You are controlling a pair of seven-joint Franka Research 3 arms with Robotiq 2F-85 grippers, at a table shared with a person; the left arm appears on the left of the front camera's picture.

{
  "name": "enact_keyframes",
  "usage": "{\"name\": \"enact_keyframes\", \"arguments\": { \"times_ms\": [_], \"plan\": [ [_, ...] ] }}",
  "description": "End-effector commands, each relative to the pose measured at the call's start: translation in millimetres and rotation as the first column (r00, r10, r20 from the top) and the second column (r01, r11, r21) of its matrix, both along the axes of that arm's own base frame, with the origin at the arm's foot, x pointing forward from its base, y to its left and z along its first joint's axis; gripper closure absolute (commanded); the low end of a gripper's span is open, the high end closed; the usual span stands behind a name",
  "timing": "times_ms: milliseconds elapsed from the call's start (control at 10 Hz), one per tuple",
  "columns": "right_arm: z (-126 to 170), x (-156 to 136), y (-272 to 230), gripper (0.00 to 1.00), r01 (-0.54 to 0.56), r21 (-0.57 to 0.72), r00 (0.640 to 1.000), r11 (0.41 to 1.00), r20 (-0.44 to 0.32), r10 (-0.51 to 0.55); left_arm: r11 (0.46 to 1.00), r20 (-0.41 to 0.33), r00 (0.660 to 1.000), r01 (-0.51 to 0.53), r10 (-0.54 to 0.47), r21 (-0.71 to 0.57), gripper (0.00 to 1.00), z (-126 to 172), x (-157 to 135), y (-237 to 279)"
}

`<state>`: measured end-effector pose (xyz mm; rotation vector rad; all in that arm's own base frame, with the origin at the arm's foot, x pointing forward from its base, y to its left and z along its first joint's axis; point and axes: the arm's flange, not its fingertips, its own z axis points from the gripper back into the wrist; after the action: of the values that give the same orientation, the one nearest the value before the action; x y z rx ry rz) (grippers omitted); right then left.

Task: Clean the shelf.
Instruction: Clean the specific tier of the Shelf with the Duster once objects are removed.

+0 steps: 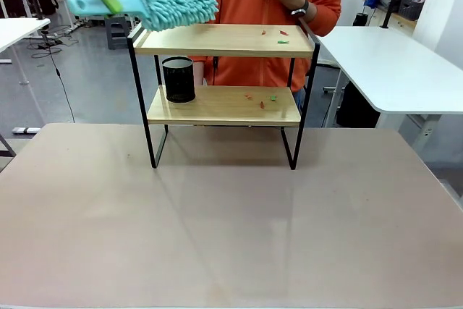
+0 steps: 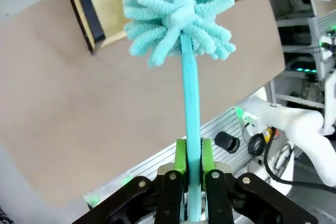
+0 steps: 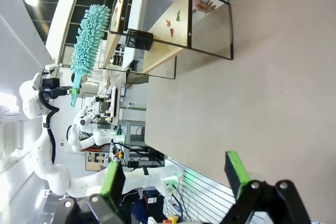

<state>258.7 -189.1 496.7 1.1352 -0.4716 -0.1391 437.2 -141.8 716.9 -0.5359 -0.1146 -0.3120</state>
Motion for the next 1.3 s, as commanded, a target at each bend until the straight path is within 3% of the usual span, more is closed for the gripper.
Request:
{"name": "enact_keyframes", "arguments": {
  "times_ms": [0, 100, 600, 1200],
  "plan": [
    [2, 3, 1, 0.00, -0.003, 0.008, 0.999, 1.000, 0.035, 0.002, 0.998, 0.014, 0.999, -0.045, 0.045, 0.037, 0.87, 12, 21, -26],
    [2, 3, 1, 0.00, -0.003, 0.008, 0.999, 1.000, 0.035, 0.002, 0.999, -0.012, 1.000, -0.013, 0.013, 0.033, 0.87, 10, 28, -43],
    [2, 3, 1, 0.00, -0.003, 0.008, 0.999, 1.000, 0.035, 0.002, 0.992, -0.010, 0.998, 0.070, -0.070, 0.102, 0.87, -10, 34, -121],
    [2, 3, 1, 0.00, -0.003, 0.008, 0.999, 1.000, 0.035, 0.002, 0.948, -0.082, 0.953, 0.300, -0.293, 0.101, 0.87, -17, 0, -136]
  ]
}}
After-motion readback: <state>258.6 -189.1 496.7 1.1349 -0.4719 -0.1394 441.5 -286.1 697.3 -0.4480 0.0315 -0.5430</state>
